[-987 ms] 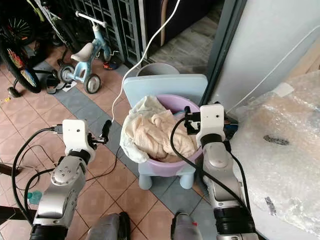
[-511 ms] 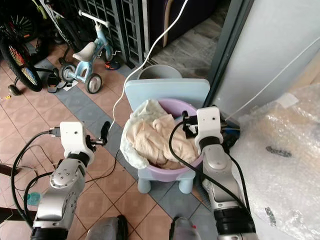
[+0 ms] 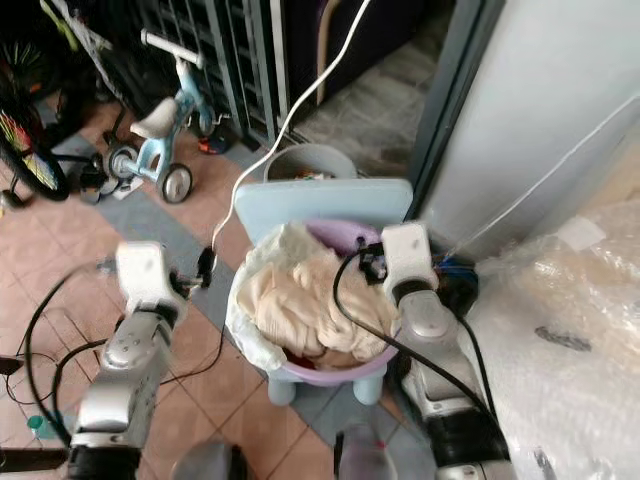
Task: Clothes washing
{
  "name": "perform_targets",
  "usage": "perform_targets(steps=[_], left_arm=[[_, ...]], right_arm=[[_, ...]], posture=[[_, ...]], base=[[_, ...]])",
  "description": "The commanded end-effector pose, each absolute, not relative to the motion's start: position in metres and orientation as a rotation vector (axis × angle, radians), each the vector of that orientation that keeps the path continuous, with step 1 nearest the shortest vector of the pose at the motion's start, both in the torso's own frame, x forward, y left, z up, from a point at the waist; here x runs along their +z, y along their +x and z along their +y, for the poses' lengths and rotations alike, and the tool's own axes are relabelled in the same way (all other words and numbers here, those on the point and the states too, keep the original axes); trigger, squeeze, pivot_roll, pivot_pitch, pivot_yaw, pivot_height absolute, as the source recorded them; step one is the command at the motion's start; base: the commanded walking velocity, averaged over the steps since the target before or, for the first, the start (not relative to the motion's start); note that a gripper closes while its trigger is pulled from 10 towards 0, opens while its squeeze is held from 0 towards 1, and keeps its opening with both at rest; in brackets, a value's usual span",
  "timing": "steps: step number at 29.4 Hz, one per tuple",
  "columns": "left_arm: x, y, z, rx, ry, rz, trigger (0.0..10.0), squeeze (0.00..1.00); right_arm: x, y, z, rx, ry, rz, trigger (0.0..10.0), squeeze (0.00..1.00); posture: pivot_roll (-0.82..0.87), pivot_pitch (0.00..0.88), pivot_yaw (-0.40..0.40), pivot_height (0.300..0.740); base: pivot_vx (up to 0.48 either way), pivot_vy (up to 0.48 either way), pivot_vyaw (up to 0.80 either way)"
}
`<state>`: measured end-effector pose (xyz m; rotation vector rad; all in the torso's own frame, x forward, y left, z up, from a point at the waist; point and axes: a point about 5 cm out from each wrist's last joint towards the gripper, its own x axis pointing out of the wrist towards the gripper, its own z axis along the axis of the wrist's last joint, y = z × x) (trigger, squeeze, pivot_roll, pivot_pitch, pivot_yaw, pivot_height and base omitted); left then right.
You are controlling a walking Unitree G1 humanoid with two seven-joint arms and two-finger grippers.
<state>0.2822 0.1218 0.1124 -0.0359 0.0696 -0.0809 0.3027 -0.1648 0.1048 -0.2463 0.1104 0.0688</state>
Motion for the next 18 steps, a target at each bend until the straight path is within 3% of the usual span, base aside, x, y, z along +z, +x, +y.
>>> perform_targets(steps=[1, 3, 7, 10, 16, 18], left_arm=[[0.105, 0.284, 0.131, -0.039, -0.005, 0.095, 10.0, 0.0], [0.107, 0.286, 0.13, -0.03, -0.007, 0.096, 10.0, 0.0], [0.109, 0.277, 0.135, -0.016, 0.021, 0.112, 10.0, 0.0], [0.092, 0.258, 0.153, 0.025, 0.089, 0.198, 10.0, 0.0], [0.072, 0.231, 0.173, 0.07, 0.17, 0.311, 10.0, 0.0], [0.072, 0.222, 0.178, 0.169, 0.135, 0.434, 10.0, 0.0]], right_arm=[[0.111, 0.305, -0.15, 0.14, -0.273, 0.094, 10.0, 0.0], [0.107, 0.304, -0.153, 0.138, -0.289, 0.111, 10.0, 0.0], [0.075, 0.291, -0.156, 0.178, -0.308, 0.321, 10.0, 0.0], [0.054, 0.278, -0.149, 0.287, -0.369, 0.443, 10.0, 0.0], [0.042, 0.273, -0.146, 0.321, -0.347, 0.503, 10.0, 0.0], [0.044, 0.276, -0.14, 0.368, -0.389, 0.475, 10.0, 0.0]], posture=[[-0.03, 0.092, -0.007, 0.74], [-0.02, 0.113, 0.003, 0.74], [0.02, 0.175, 0.042, 0.74], [0.04, 0.194, 0.059, 0.74], [0.06, 0.203, 0.029, 0.74], [0.08, 0.226, 0.008, 0.74]], base=[[0.0, 0.0, 0.0], [0.0, 0.0, 0.0], [0.0, 0.0, 0.0], [0.0, 0.0, 0.0], [0.0, 0.0, 0.0], [0.0, 0.0, 0.0]])
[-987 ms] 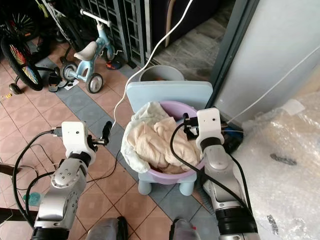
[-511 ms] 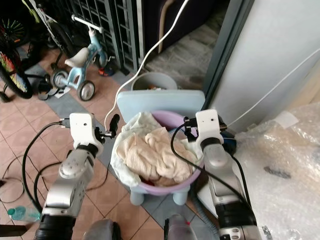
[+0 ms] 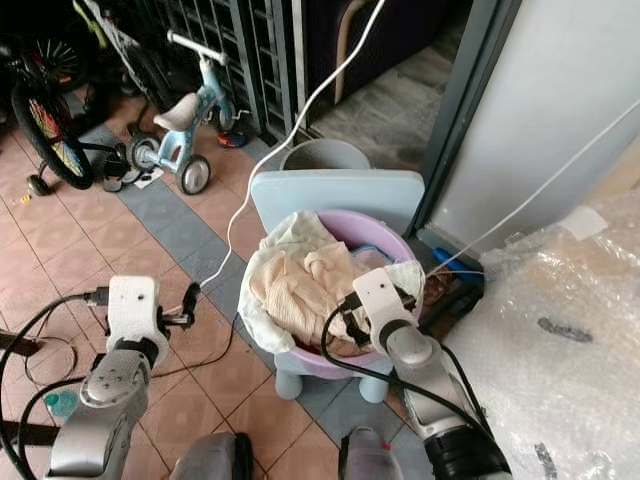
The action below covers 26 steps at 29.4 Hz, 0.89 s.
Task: Clothes washing
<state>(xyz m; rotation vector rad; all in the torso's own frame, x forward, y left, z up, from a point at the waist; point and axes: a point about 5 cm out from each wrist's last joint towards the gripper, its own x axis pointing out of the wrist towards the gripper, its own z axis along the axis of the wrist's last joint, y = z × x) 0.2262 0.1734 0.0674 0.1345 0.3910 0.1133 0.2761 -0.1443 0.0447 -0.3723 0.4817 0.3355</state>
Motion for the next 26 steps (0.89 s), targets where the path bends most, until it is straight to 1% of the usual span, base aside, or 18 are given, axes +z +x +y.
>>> perform_targets(steps=[1, 3, 4, 7, 9, 11, 12, 13, 14, 15, 18, 19, 21, 23, 24, 26], left_arm=[[0.076, 0.222, 0.174, 0.154, 0.124, 0.438, 10.0, 0.0], [0.089, 0.224, 0.162, 0.078, 0.155, 0.379, 10.0, 0.0], [0.09, 0.224, 0.161, 0.065, 0.165, 0.37, 10.0, 0.0], [0.083, 0.216, 0.162, 0.078, 0.155, 0.408, 10.0, 0.0], [0.083, 0.212, 0.161, 0.064, 0.154, 0.423, 10.0, 0.0], [0.085, 0.211, 0.16, 0.055, 0.156, 0.428, 10.0, 0.0], [0.086, 0.21, 0.159, 0.051, 0.154, 0.431, 10.0, 0.0], [0.087, 0.209, 0.159, 0.049, 0.153, 0.438, 10.0, 0.0], [0.088, 0.207, 0.159, 0.048, 0.154, 0.443, 10.0, 0.0], [0.087, 0.206, 0.158, 0.038, 0.149, 0.453, 10.0, 0.0], [0.087, 0.205, 0.15, -0.042, 0.093, 0.447, 10.0, 0.0], [0.092, 0.204, 0.144, -0.132, 0.095, 0.392, 10.0, 0.0], [0.093, 0.202, 0.143, -0.166, 0.132, 0.376, 10.0, 0.0], [0.09, 0.201, 0.148, -0.153, 0.144, 0.402, 10.0, 0.0], [0.082, 0.197, 0.151, -0.169, 0.098, 0.477, 10.0, 0.0], [0.075, 0.195, 0.155, -0.198, 0.126, 0.524, 10.0, 0.0]], right_arm=[[0.046, 0.278, -0.137, 0.394, -0.41, 0.448, 10.0, 0.0], [0.048, 0.283, -0.123, 0.493, -0.416, 0.422, 10.0, 0.0], [0.047, 0.284, -0.121, 0.505, -0.422, 0.425, 10.0, 0.0], [0.044, 0.291, -0.111, 0.535, -0.482, 0.425, 10.0, 0.0], [0.041, 0.299, -0.1, 0.568, -0.565, 0.41, 10.0, 0.0], [0.036, 0.3, -0.095, 0.591, -0.58, 0.429, 10.0, 0.0], [0.032, 0.3, -0.092, 0.602, -0.574, 0.456, 9.1, 0.0], [0.029, 0.299, -0.091, 0.61, -0.57, 0.475, 4.6, 0.0], [0.026, 0.298, -0.089, 0.618, -0.568, 0.485, 4.6, 0.0], [0.02, 0.296, -0.087, 0.62, -0.553, 0.521, 0.0, 0.0], [0.006, 0.291, -0.085, 0.575, -0.441, 0.641, 0.0, 0.0], [0.0, 0.291, -0.088, 0.516, -0.369, 0.687, 0.0, 0.0], [-0.001, 0.292, -0.089, 0.486, -0.348, 0.695, 0.0, 0.0], [-0.001, 0.293, -0.091, 0.459, -0.325, 0.697, 0.0, 0.0], [0.0, 0.294, -0.094, 0.428, -0.294, 0.7, 0.0, 0.0], [0.001, 0.297, -0.099, 0.384, -0.24, 0.702, 0.0, 0.0]], posture=[[0.09, 0.23, 0.005, 0.74], [0.13, 0.252, -0.005, 0.74], [0.13, 0.256, -0.007, 0.74], [0.15, 0.279, -0.013, 0.74], [0.17, 0.292, -0.012, 0.74], [0.18, 0.299, -0.012, 0.74], [0.18, 0.301, -0.012, 0.74], [0.19, 0.307, -0.012, 0.74], [0.19, 0.308, -0.013, 0.74], [0.19, 0.307, -0.014, 0.74], [0.21, 0.31, -0.016, 0.74], [0.21, 0.309, -0.018, 0.74], [0.21, 0.309, -0.019, 0.74], [0.21, 0.31, -0.017, 0.74], [0.2, 0.308, -0.018, 0.74], [0.19, 0.301, -0.018, 0.74]], base=[[0.0, 0.0, 0.0], [0.0, 0.0, 0.0], [0.0, 0.0, 0.0], [0.0, 0.0, 0.0], [0.0, 0.0, 0.0], [0.0, 0.0, 0.0], [0.0, 0.0, 0.0], [0.0, 0.0, 0.0], [0.0, 0.0, 0.0], [0.0, 0.0, 0.0], [0.0, 0.0, 0.0], [0.0, 0.0, 0.0], [0.0, 0.0, 0.0], [0.0, 0.0, 0.0], [0.0, 0.0, 0.0], [0.0, 0.0, 0.0]])
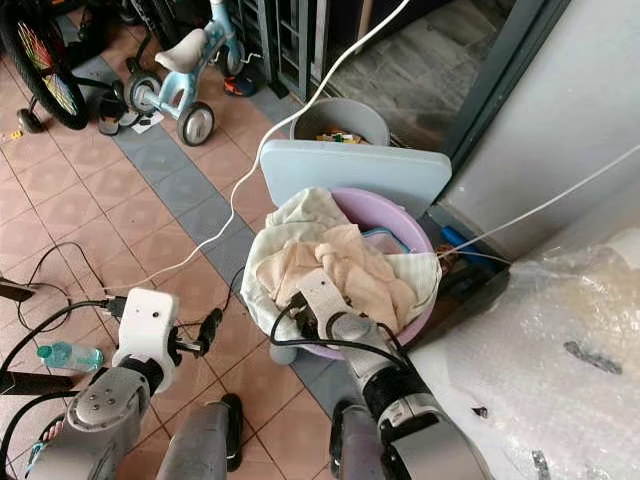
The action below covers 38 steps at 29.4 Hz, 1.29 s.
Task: Clothes washing
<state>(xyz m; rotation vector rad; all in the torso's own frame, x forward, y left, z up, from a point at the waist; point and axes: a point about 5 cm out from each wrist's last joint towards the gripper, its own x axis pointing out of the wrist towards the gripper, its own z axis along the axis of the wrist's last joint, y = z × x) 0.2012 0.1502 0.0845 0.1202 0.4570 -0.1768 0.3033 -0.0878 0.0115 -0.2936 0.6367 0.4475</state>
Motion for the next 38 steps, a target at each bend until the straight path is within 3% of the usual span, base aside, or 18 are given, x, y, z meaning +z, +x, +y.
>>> perform_targets(steps=[1, 9, 30, 38], left_arm=[[0.075, 0.197, 0.155, -0.22, 0.138, 0.52, 10.0, 0.0], [0.074, 0.207, 0.152, -0.342, 0.227, 0.506, 10.0, 0.0], [0.074, 0.244, 0.143, -0.304, 0.366, 0.389, 10.0, 0.0], [0.079, 0.257, 0.145, -0.27, 0.387, 0.323, 10.0, 0.0]], right_arm=[[0.001, 0.298, -0.101, 0.369, -0.224, 0.703, 0.0, 0.0], [0.015, 0.313, -0.102, 0.313, -0.123, 0.65, 0.0, 0.0], [0.038, 0.336, -0.124, 0.203, -0.034, 0.583, 0.0, 0.0], [0.087, 0.355, -0.144, 0.243, -0.008, 0.326, 0.0, 0.0]], posture=[[0.19, 0.3, -0.018, 0.74], [0.18, 0.262, -0.019, 0.74], [0.14, 0.164, -0.013, 0.74], [0.11, 0.128, -0.013, 0.74]], base=[[0.0, 0.0, 0.0], [0.0, 0.0, 0.0], [0.0, 0.0, 0.0], [0.0, 0.0, 0.0]])
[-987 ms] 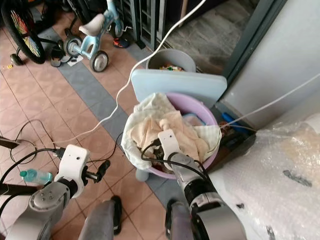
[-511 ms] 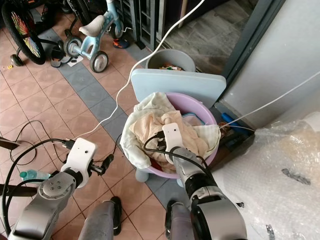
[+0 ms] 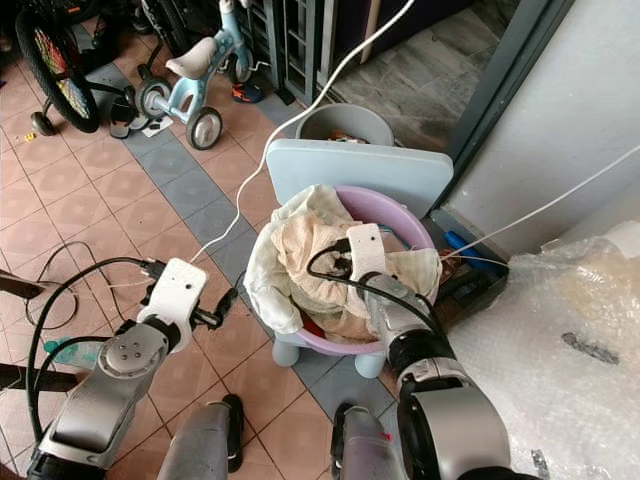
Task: Clothes washing
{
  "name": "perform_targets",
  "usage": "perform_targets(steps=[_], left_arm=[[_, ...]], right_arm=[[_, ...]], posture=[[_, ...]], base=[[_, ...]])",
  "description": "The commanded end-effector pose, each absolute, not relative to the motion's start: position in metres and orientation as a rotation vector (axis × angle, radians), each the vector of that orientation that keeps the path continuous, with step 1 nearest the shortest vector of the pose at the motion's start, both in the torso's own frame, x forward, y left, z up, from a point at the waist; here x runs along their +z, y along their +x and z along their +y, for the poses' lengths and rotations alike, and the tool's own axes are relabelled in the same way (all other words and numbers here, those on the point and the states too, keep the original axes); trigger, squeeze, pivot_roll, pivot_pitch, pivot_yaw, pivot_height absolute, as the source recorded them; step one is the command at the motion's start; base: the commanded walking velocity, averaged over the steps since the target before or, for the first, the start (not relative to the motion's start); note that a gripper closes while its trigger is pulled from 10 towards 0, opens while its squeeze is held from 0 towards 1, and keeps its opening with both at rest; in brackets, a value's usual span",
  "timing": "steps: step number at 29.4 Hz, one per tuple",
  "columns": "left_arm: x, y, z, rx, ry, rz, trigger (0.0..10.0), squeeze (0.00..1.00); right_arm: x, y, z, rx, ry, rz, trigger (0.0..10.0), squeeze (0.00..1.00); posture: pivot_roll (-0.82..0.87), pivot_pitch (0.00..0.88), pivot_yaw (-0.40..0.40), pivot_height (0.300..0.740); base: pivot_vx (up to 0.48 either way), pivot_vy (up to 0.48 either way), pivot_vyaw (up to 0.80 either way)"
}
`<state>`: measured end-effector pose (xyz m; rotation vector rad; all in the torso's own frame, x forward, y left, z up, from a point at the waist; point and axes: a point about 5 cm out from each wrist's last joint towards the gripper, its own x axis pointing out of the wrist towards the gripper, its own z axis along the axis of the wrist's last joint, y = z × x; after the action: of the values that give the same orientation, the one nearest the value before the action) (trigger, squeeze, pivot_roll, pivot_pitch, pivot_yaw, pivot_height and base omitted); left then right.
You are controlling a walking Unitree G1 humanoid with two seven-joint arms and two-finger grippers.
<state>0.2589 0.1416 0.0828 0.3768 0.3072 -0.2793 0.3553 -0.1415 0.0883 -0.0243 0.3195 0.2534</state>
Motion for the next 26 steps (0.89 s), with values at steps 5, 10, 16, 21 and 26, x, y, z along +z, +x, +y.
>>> perform_targets(steps=[5, 10, 16, 21, 26], left_arm=[[0.084, 0.264, 0.147, -0.198, 0.348, 0.254, 10.0, 0.0], [0.086, 0.273, 0.142, -0.167, 0.309, 0.213, 10.0, 0.0], [0.088, 0.285, 0.128, -0.163, 0.165, 0.176, 10.0, 0.0], [0.083, 0.29, 0.126, -0.143, 0.148, 0.174, 10.0, 0.0], [0.081, 0.288, 0.122, -0.113, 0.13, 0.164, 10.0, 0.0]], right_arm=[[0.116, 0.344, -0.146, 0.201, 0.056, 0.122, 0.0, 0.0], [0.135, 0.325, -0.152, 0.064, 0.035, -0.03, 0.0, 0.0], [0.148, 0.297, -0.17, -0.104, -0.026, -0.135, 0.0, 0.0], [0.143, 0.277, -0.171, -0.09, -0.106, -0.131, 1.7, 0.0], [0.147, 0.278, -0.172, -0.09, -0.092, -0.118, 10.0, 0.0]], posture=[[0.08, 0.097, -0.007, 0.74], [0.03, 0.057, 0.019, 0.74], [0.0, 0.044, 0.042, 0.74], [-0.03, 0.038, 0.037, 0.74], [-0.02, 0.026, 0.025, 0.74]], base=[[0.0, 0.0, 0.0], [0.0, 0.0, 0.0], [0.0, 0.0, 0.0], [0.0, 0.0, 0.0], [0.0, 0.0, 0.0]])
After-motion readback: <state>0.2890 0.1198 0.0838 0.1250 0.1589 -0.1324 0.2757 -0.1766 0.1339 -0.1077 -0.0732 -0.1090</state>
